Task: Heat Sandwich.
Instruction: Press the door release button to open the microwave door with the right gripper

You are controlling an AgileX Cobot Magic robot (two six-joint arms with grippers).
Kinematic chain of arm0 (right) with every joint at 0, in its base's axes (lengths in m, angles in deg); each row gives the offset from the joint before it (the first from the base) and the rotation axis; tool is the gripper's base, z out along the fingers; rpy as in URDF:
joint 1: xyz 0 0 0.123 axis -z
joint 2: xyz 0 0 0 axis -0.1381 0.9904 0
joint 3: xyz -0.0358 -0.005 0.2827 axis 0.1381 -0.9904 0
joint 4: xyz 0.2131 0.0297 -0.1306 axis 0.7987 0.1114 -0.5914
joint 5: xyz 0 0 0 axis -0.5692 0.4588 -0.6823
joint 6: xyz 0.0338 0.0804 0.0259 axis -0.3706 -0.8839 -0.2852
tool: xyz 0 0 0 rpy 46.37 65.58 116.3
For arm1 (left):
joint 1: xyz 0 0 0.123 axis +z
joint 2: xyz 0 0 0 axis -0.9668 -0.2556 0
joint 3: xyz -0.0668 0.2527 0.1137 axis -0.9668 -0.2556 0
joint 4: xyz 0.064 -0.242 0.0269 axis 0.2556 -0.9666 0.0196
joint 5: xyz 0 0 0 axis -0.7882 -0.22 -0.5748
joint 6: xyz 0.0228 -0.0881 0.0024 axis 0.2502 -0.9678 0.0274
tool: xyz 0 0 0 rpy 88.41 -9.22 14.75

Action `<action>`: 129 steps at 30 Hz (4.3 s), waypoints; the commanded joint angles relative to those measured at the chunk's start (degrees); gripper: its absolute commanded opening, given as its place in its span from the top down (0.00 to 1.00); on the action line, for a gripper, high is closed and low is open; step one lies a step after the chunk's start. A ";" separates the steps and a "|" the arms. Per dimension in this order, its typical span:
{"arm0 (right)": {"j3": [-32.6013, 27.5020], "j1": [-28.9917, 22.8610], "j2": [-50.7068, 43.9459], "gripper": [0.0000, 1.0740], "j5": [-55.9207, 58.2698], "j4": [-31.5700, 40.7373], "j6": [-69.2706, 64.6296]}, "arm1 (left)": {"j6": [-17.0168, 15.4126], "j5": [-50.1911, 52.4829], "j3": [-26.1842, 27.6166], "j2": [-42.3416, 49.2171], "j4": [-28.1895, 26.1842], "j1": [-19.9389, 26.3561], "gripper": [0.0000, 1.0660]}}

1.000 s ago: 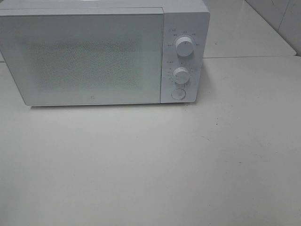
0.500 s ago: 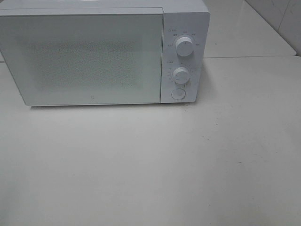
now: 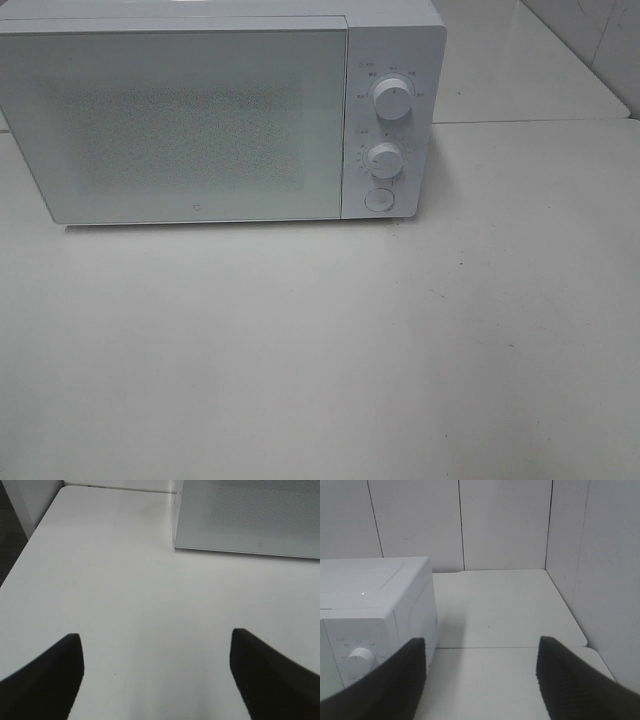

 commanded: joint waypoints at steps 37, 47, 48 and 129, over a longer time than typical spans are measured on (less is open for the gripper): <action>-6.76 -0.11 42.06 0.41 -44.69 -14.04 -23.20 | -0.06 0.86 -0.11 0.97 0.46 0.29 0.28; -7.10 -3.50 49.73 0.50 -46.47 -16.73 -25.32 | 0.00 0.86 -0.11 0.97 0.46 0.29 0.28; -7.10 -5.61 51.39 0.54 -47.67 -16.73 -25.27 | 0.00 0.86 -0.11 0.97 0.46 0.29 0.28; 20.05 -22.06 92.02 1.00 -57.58 -0.06 -43.77 | 0.00 0.86 -0.11 0.97 0.46 0.29 0.28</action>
